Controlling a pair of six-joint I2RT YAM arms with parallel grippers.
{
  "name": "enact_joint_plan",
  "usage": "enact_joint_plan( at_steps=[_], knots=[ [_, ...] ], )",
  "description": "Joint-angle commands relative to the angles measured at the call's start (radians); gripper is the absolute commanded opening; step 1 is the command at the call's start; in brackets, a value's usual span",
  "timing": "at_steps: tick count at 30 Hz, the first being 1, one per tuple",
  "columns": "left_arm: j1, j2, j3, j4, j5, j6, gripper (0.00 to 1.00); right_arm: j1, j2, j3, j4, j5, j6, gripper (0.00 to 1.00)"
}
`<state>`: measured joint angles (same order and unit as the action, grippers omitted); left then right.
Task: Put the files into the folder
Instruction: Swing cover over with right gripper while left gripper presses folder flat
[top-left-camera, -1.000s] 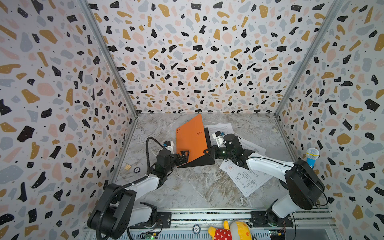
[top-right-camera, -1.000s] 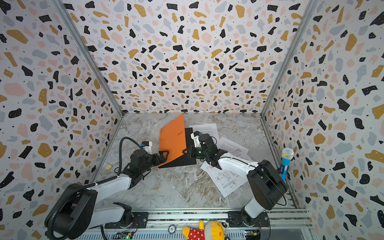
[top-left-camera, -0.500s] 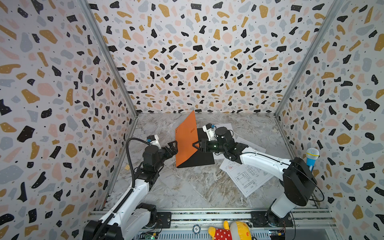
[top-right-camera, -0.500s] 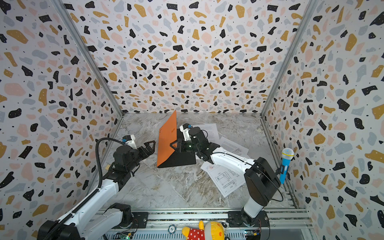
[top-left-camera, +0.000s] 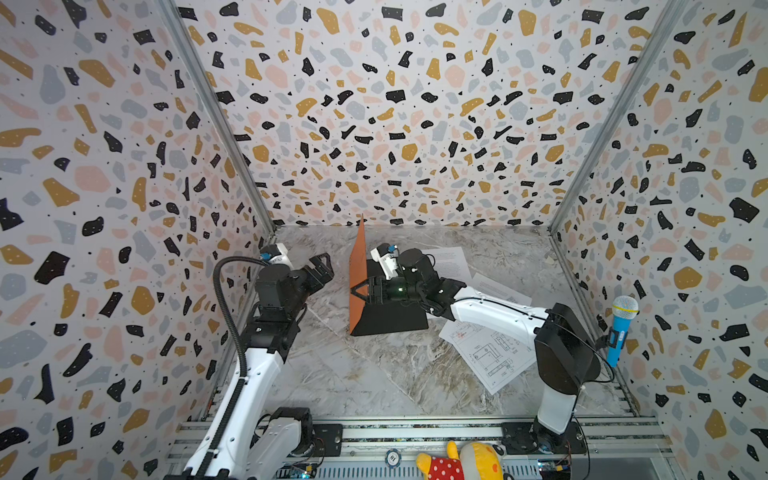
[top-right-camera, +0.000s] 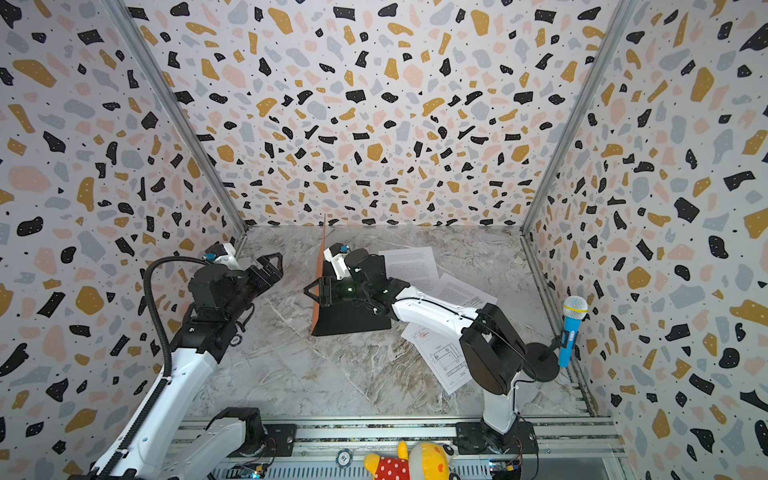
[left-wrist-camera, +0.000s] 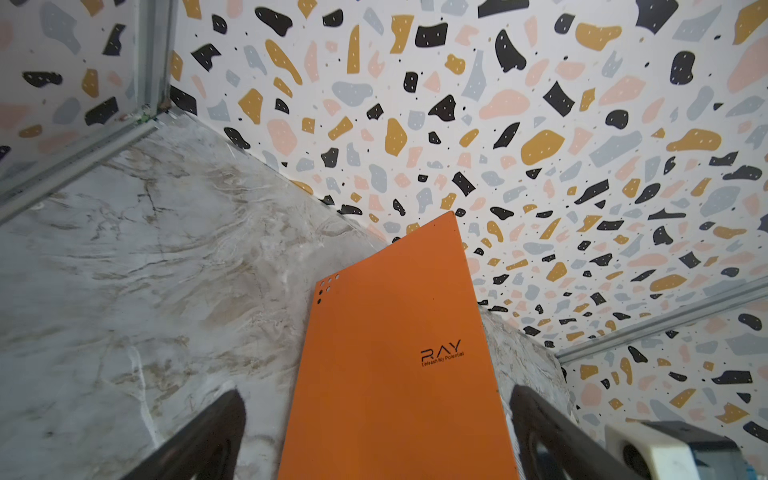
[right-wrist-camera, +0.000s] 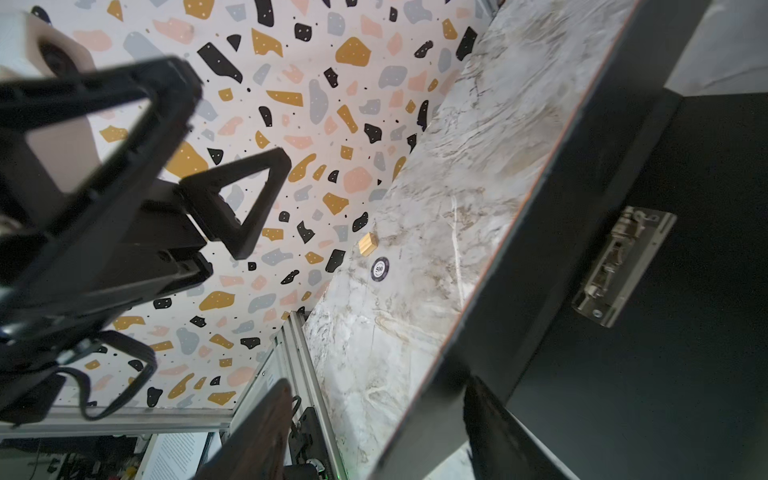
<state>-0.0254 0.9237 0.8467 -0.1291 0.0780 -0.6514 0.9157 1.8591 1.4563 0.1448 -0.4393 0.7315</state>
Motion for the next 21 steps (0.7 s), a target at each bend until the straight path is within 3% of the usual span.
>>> enact_joint_plan(
  at_steps=[1,9,13,21],
  knots=[
    [0.031,-0.003,0.07,-0.071,-0.036,0.048,1.0,0.024,0.027,0.071,0.029,-0.048,-0.025,0.71],
    [0.067,-0.015,0.201,-0.157,-0.081,0.086,0.99,0.06,0.174,0.229,0.034,-0.107,-0.023,0.81],
    [0.067,-0.019,0.218,-0.174,-0.094,0.105,0.99,0.075,0.237,0.301,0.024,-0.105,-0.021,0.93],
    [0.067,-0.008,0.196,-0.161,-0.065,0.111,0.99,0.072,0.25,0.322,0.028,-0.076,-0.05,0.96]
  ],
)
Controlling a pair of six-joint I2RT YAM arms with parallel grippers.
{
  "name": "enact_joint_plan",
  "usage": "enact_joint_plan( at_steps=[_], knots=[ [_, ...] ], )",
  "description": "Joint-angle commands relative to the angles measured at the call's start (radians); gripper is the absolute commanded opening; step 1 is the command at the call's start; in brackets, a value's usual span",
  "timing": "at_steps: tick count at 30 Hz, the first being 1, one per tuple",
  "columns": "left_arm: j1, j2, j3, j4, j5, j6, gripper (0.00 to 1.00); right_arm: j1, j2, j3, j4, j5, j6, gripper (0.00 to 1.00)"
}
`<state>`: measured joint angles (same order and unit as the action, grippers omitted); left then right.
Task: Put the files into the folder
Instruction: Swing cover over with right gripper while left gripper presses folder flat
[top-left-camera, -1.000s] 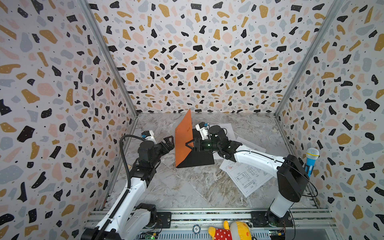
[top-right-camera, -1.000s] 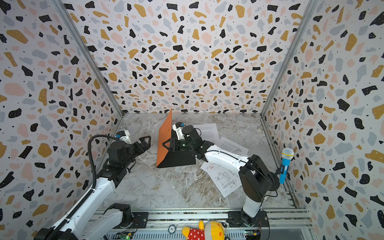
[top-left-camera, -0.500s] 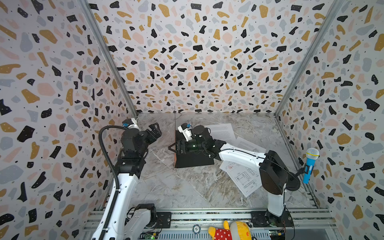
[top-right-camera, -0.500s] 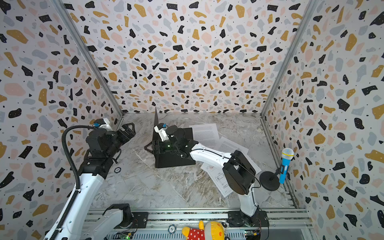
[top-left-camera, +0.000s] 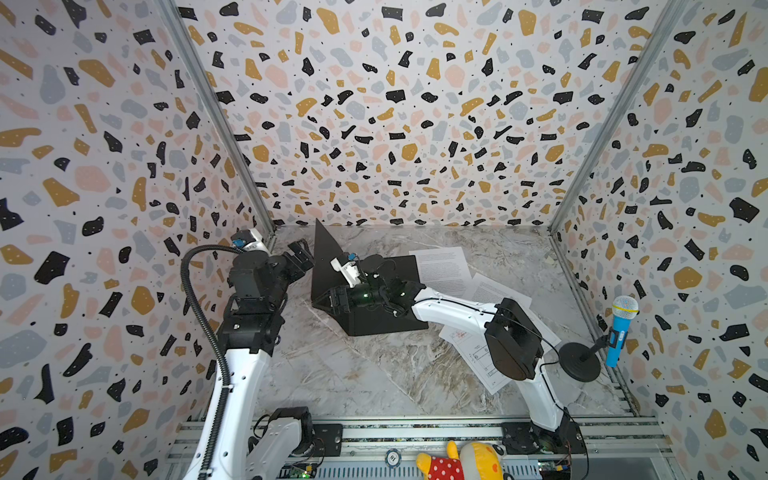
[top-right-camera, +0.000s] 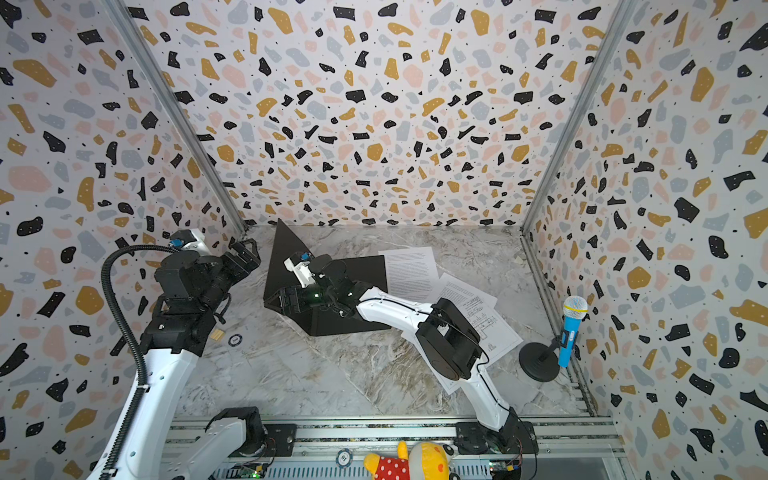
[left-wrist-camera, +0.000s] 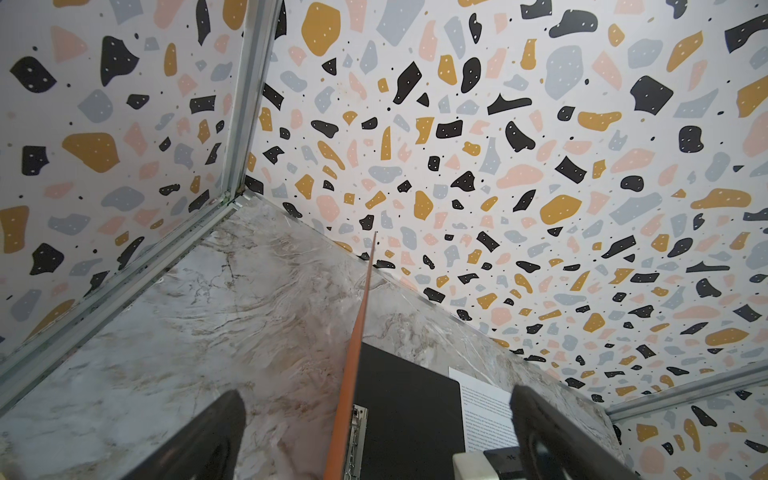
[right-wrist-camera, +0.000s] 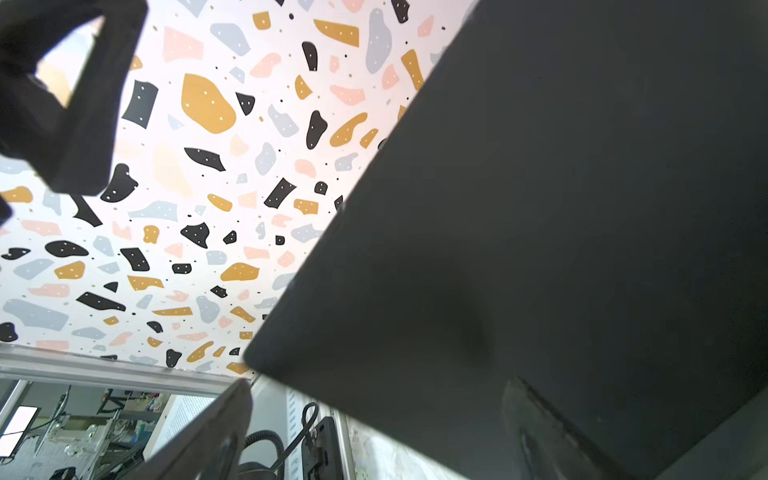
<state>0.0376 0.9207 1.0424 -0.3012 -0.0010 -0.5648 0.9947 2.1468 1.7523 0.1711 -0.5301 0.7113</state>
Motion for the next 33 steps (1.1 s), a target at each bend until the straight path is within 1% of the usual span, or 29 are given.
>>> enact_joint_plan(
  at_steps=[1,2,4,7,10,14,17,19,20,21,22,24,26,29,33],
  knots=[
    [0.004,-0.006,0.001,0.012,0.004,0.034,0.99,-0.012,-0.049,0.01,0.006,0.024,-0.033,0.97],
    [0.004,-0.011,0.001,0.016,0.0,0.037,0.99,-0.018,-0.056,-0.005,0.02,0.031,-0.027,1.0],
    [0.004,-0.017,0.006,0.021,0.001,0.037,0.99,-0.026,-0.066,-0.02,0.047,0.032,-0.016,0.99],
    [0.004,-0.013,0.012,0.02,0.021,0.037,1.0,-0.041,-0.075,-0.034,0.024,0.044,-0.032,0.99],
    [0.004,0.009,-0.012,0.032,0.044,0.035,0.99,-0.073,-0.103,-0.115,0.04,0.045,-0.027,0.99],
    [0.004,0.066,-0.105,0.118,0.121,0.008,0.99,-0.132,-0.142,-0.244,0.071,0.057,-0.005,0.89],
    [0.002,0.161,-0.155,0.176,0.181,0.001,0.99,-0.169,-0.158,-0.316,0.071,0.047,-0.012,0.81],
    [-0.002,0.229,-0.162,0.195,0.222,0.004,0.92,-0.186,-0.157,-0.347,0.058,0.045,-0.025,0.75],
    [-0.008,0.261,-0.16,0.207,0.229,0.008,0.88,-0.193,-0.151,-0.359,0.055,0.036,-0.028,0.71],
    [-0.02,0.291,-0.157,0.217,0.219,0.015,0.84,-0.199,-0.143,-0.365,0.053,0.026,-0.029,0.65],
    [-0.03,0.314,-0.152,0.225,0.205,0.021,0.81,-0.203,-0.132,-0.365,0.052,0.015,-0.029,0.62],
    [-0.054,0.379,-0.13,0.229,0.18,0.043,0.72,-0.209,-0.107,-0.359,0.047,-0.003,-0.027,0.55],
    [-0.083,0.447,-0.099,0.228,0.178,0.065,0.62,-0.212,-0.086,-0.348,0.039,-0.017,-0.027,0.5],
    [-0.117,0.551,-0.056,0.225,0.183,0.084,0.49,-0.221,-0.079,-0.358,0.025,-0.025,-0.032,0.49],
    [-0.163,0.672,0.003,0.213,0.158,0.119,0.41,-0.251,-0.12,-0.43,0.03,-0.016,-0.046,0.51]
  ],
)
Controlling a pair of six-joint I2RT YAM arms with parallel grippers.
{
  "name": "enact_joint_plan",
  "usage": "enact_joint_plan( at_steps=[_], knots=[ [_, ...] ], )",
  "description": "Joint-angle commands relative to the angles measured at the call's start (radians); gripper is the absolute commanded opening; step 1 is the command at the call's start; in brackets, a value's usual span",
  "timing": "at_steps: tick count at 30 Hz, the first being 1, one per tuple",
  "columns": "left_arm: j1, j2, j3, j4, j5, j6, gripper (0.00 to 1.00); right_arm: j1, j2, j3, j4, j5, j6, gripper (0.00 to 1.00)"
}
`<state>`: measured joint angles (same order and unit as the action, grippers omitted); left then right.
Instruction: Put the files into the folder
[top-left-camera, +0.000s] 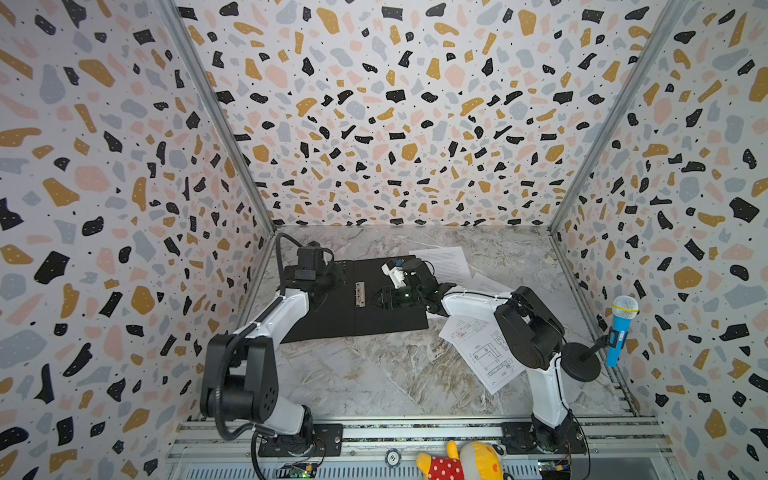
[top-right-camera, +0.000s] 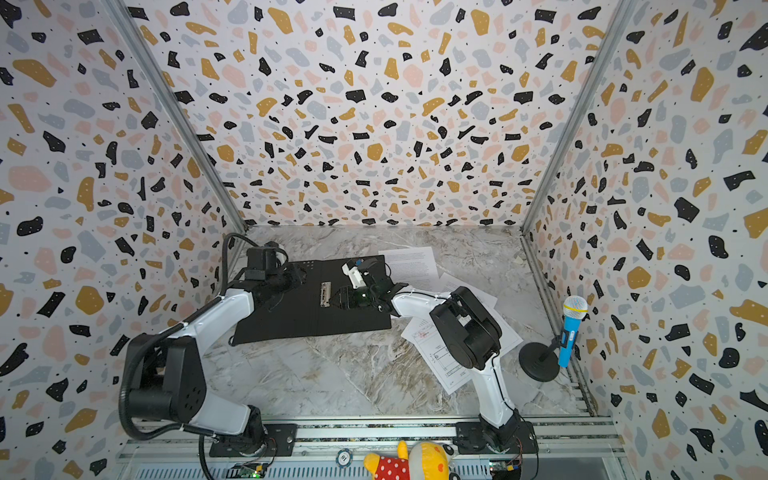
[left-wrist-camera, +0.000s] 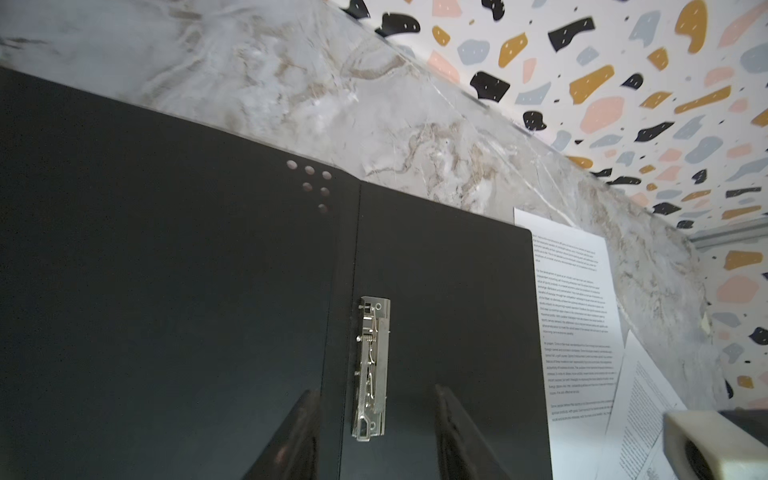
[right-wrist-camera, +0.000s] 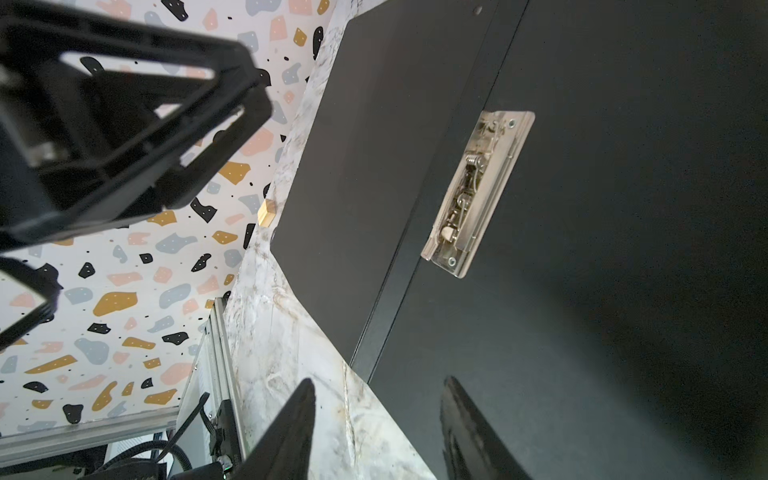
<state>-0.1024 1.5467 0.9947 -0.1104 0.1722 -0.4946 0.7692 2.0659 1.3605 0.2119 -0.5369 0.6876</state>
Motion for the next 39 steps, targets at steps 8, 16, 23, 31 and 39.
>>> enact_joint_plan(
  at_steps=[8,16,23,31,39],
  knots=[
    [-0.081,0.214,0.134,-0.011,-0.088,0.077,0.34,-0.107,-0.14,-0.215,0.005,-0.003,-0.057,0.55],
    [-0.107,0.316,0.172,-0.029,-0.132,0.091,0.32,-0.145,-0.191,-0.31,0.005,-0.001,-0.081,0.59],
    [-0.113,0.366,0.195,-0.032,-0.162,0.097,0.29,-0.179,-0.243,-0.368,0.017,-0.002,-0.094,0.66],
    [-0.135,0.41,0.209,-0.028,-0.144,0.094,0.18,-0.241,-0.286,-0.438,0.03,-0.015,-0.094,0.7],
    [-0.157,0.424,0.204,0.002,-0.095,0.055,0.12,-0.3,-0.33,-0.504,0.042,-0.026,-0.099,0.71]
  ],
)
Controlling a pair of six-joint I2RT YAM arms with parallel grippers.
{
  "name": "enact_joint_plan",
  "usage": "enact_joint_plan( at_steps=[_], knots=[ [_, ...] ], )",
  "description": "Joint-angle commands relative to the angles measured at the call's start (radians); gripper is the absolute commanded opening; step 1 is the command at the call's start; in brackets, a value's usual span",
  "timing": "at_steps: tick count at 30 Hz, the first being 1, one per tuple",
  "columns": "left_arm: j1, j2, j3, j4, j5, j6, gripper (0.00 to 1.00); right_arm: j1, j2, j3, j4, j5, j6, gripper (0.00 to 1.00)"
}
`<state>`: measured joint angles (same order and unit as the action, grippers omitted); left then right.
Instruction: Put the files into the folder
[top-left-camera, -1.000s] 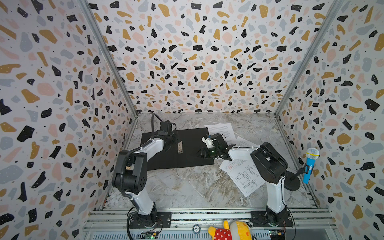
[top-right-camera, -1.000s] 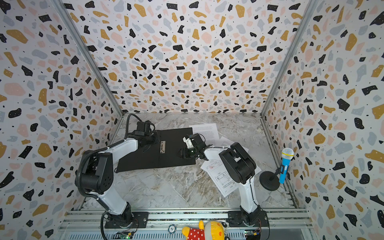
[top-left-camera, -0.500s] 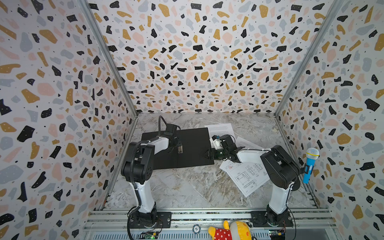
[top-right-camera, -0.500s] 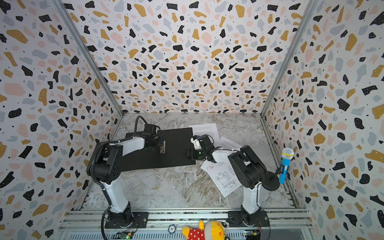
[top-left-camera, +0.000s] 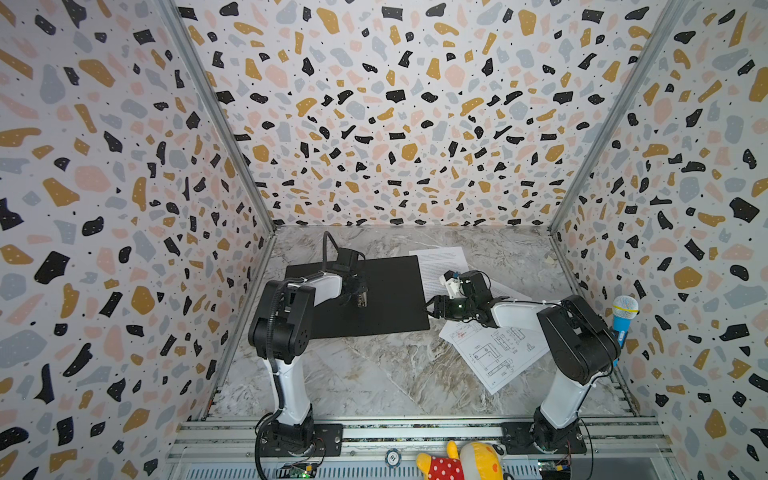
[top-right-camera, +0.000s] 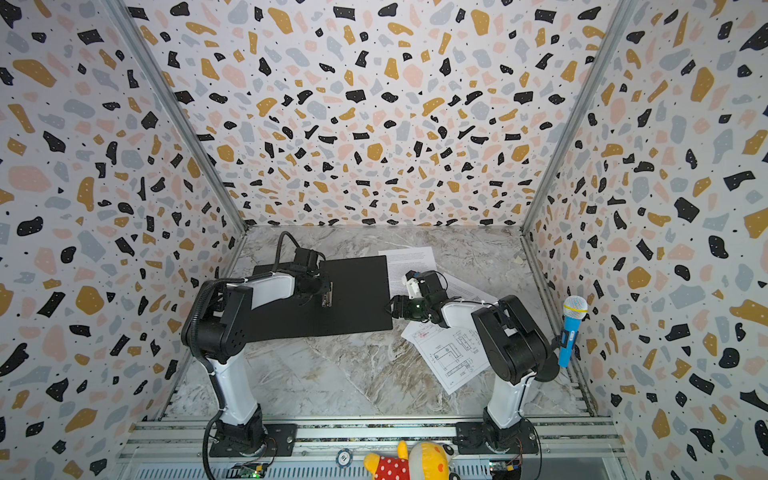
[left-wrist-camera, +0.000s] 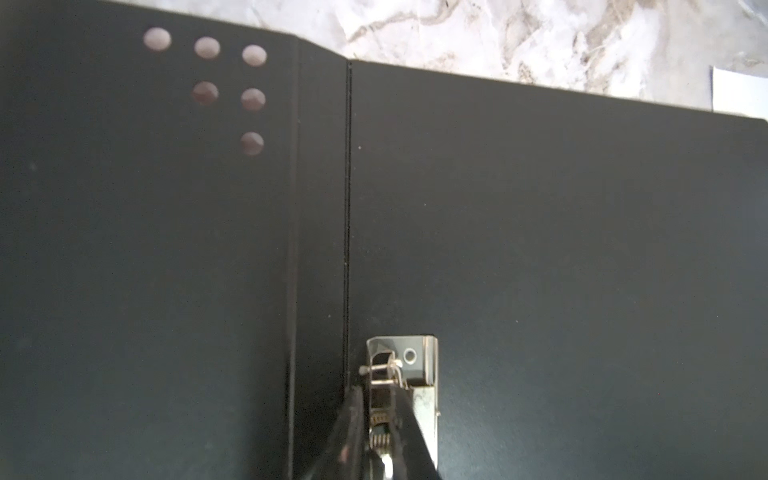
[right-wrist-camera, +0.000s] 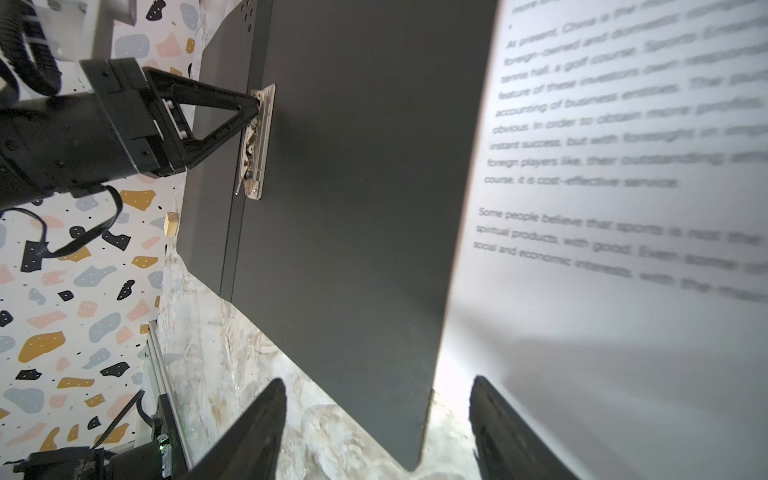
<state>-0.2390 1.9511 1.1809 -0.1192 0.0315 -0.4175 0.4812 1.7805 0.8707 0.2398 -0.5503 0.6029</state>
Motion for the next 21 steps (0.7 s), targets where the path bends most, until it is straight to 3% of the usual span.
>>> enact_joint_plan(
  at_steps=[1,21],
  knots=[
    [-0.026,0.021,0.021,0.014,0.051,-0.029,0.12,-0.017,-0.049,-0.019,0.014,-0.013,-0.015,0.71],
    [-0.063,0.04,-0.003,0.141,0.149,-0.189,0.02,-0.066,-0.042,-0.014,0.007,-0.016,-0.006,0.74]
  ],
)
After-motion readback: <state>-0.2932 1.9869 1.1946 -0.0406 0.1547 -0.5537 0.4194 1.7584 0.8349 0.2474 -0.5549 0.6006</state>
